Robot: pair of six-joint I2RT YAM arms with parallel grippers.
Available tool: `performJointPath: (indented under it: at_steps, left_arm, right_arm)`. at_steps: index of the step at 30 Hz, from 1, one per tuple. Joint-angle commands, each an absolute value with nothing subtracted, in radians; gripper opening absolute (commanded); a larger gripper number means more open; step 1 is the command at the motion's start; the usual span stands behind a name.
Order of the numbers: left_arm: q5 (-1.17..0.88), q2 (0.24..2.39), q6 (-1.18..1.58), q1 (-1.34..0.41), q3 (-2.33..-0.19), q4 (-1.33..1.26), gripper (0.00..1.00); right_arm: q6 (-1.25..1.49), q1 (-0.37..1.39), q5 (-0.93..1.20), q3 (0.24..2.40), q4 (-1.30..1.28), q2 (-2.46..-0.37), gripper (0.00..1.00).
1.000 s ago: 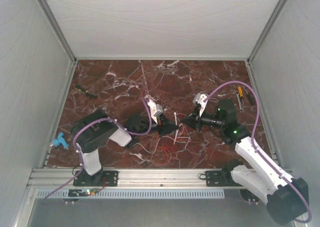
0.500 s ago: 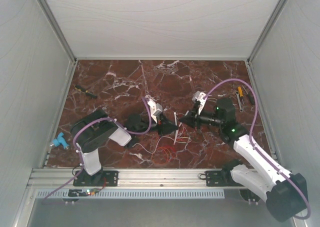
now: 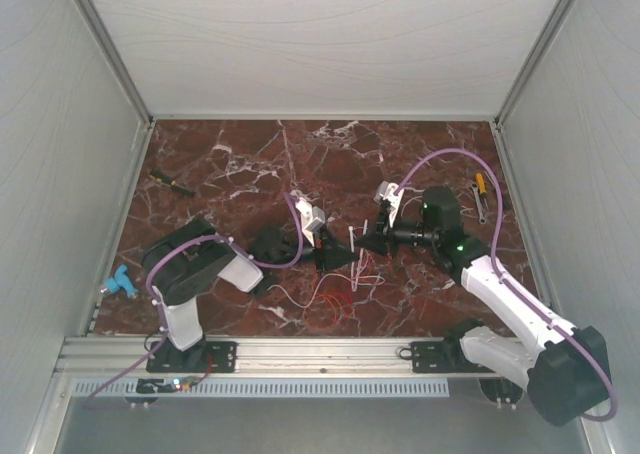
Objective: Zip-tie the wires
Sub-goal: Tie the cable at the center of the board.
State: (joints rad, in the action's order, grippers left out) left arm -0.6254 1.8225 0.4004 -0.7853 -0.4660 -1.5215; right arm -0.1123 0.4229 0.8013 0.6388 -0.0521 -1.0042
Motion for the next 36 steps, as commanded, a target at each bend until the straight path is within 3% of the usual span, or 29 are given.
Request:
performJointPath:
  at_steps: [1,7,10,36]
  left_arm:
    - [-0.624,1.826,0.400,-0.777,-0.485,-1.640,0.09]
    - [-0.625,1.830,0.398,-0.771,-0.480,-1.641,0.10]
    - [-0.626,1.831,0.392,-0.772,-0.480,-1.641,0.00]
    - [-0.473,1.868,0.122,-0.793,-0.485,-1.622,0.00]
  right_arm:
    - [-0.202,0.404,0.854,0.674,-0.173,-0.984,0.00]
    - [-0.234,0.386,0.873,0.687,-0.230,-0.985,0.00]
    - [-0.203,0.388,0.909,0.689,-0.213,-1.001,0.00]
    - [0.395,0.420,1.212,0.720,-0.183,-1.217,0.00]
